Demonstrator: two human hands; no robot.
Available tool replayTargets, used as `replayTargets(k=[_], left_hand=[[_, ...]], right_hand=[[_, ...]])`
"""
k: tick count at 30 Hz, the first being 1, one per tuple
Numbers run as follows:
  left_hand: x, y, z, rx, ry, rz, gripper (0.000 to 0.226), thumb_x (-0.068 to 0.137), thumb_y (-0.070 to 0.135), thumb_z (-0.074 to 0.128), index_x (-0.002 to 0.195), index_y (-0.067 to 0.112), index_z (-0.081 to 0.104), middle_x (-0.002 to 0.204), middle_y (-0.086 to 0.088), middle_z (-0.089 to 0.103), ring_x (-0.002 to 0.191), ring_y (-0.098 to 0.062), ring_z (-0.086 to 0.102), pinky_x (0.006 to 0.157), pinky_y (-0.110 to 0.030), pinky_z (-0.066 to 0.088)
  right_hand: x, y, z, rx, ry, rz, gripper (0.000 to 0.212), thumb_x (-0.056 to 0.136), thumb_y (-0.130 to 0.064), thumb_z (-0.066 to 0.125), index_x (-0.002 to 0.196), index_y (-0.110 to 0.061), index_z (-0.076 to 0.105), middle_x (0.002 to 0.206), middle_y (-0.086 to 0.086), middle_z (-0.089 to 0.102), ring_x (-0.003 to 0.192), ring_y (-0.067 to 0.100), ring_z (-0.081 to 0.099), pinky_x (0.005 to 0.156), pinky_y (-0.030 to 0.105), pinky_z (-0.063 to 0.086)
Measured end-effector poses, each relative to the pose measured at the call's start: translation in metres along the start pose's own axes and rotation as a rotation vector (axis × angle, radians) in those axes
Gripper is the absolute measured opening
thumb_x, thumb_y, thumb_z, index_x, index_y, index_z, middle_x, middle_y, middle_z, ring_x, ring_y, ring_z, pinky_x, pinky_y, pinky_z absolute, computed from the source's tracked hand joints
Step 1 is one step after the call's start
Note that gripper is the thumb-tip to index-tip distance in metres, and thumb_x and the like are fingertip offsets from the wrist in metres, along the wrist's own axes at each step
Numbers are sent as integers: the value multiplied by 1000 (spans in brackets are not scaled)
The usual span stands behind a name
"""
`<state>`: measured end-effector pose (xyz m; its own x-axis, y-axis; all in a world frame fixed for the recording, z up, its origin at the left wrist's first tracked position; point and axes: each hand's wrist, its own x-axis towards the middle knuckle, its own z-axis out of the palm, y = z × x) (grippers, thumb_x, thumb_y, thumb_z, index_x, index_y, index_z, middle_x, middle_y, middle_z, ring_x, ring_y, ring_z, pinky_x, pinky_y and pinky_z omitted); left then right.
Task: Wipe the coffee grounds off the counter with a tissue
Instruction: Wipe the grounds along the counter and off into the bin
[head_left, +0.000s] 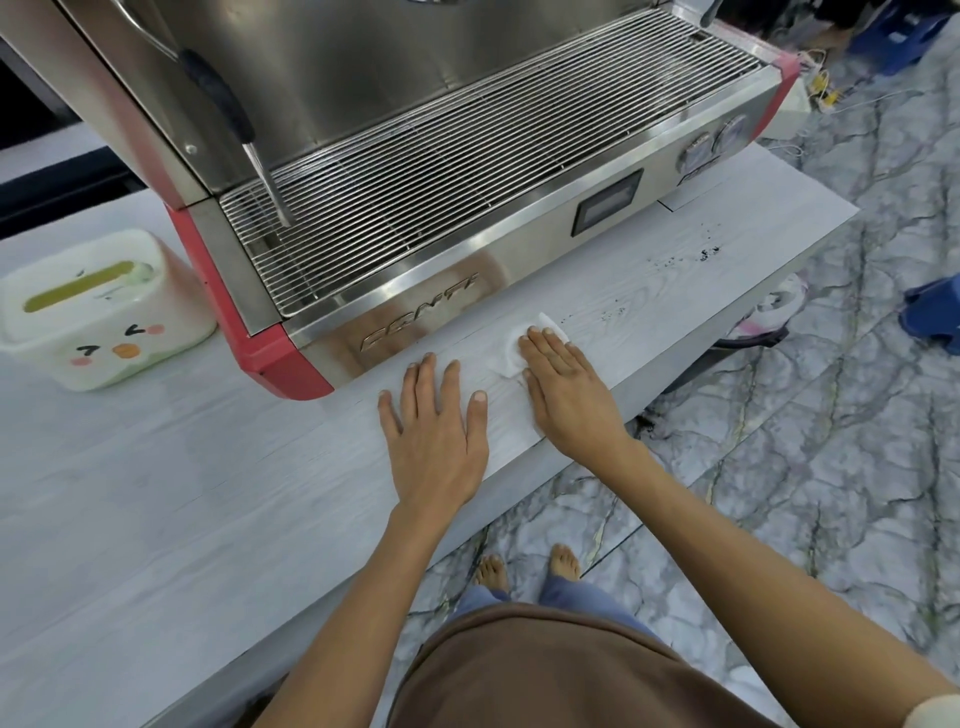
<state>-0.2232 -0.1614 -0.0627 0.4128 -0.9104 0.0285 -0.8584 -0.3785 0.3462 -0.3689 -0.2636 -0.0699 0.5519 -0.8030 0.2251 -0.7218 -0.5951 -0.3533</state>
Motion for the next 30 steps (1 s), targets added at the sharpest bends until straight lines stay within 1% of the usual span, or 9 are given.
replayTargets(k=[5,11,15,18,23,26,27,28,30], left_hand=[[0,0,1,10,-6,-2,63,102,54,9,156,26,27,166,-1,18,153,-19,11,123,-52,5],[1,3,3,29,7,-13,61,103,53,12,155,25,28,165,-3,21,152,-21,14,122,-55,7],[4,12,4,17,1,-14,63,102,53,11,155,24,28,165,-4,20,153,-21,12,122,-54,6],[5,19,7,4,-10,-22,64,102,55,9,156,25,26,166,-4,17,153,-20,9,123,-52,2],[7,26,10,1,1,-35,64,101,54,10,155,25,27,166,-3,17,153,-20,9,123,-52,3],[8,26,11,-7,14,-47,62,102,53,11,155,25,29,165,-2,20,153,-20,11,123,-51,4],[8,27,11,-12,16,-54,62,102,53,11,155,25,29,165,-2,20,153,-20,11,123,-51,3],[8,28,11,-20,17,-60,63,102,54,10,154,26,30,165,-2,20,153,-19,11,123,-50,2],[9,29,10,-52,28,-72,64,101,55,8,154,26,30,165,-1,21,153,-18,11,122,-49,1]], right_hand=[[4,20,-5,13,-8,11,47,100,-25,29,137,-3,47,145,14,44,137,26,37,114,39,23],[13,45,-13,44,6,35,40,100,-15,41,138,-4,47,146,13,42,138,25,35,115,40,24],[19,60,-18,74,12,45,39,97,-2,46,135,-2,49,144,15,45,136,28,39,113,47,30],[25,67,-27,102,25,54,37,95,3,46,131,-1,54,139,17,50,133,31,43,111,47,33],[33,73,-36,142,25,110,34,97,-1,43,130,-4,55,139,14,51,134,30,42,110,47,35],[22,56,-36,126,45,19,37,94,5,45,129,-2,54,138,17,51,133,32,43,111,50,32],[17,48,-35,127,51,-19,36,94,4,44,129,-1,54,138,18,51,132,33,43,112,49,30],[11,40,-34,138,54,-56,35,96,-2,41,129,0,54,138,18,51,132,33,43,113,48,28],[0,26,-31,163,34,-114,41,98,-16,32,129,0,54,138,18,51,133,31,41,113,46,26]])
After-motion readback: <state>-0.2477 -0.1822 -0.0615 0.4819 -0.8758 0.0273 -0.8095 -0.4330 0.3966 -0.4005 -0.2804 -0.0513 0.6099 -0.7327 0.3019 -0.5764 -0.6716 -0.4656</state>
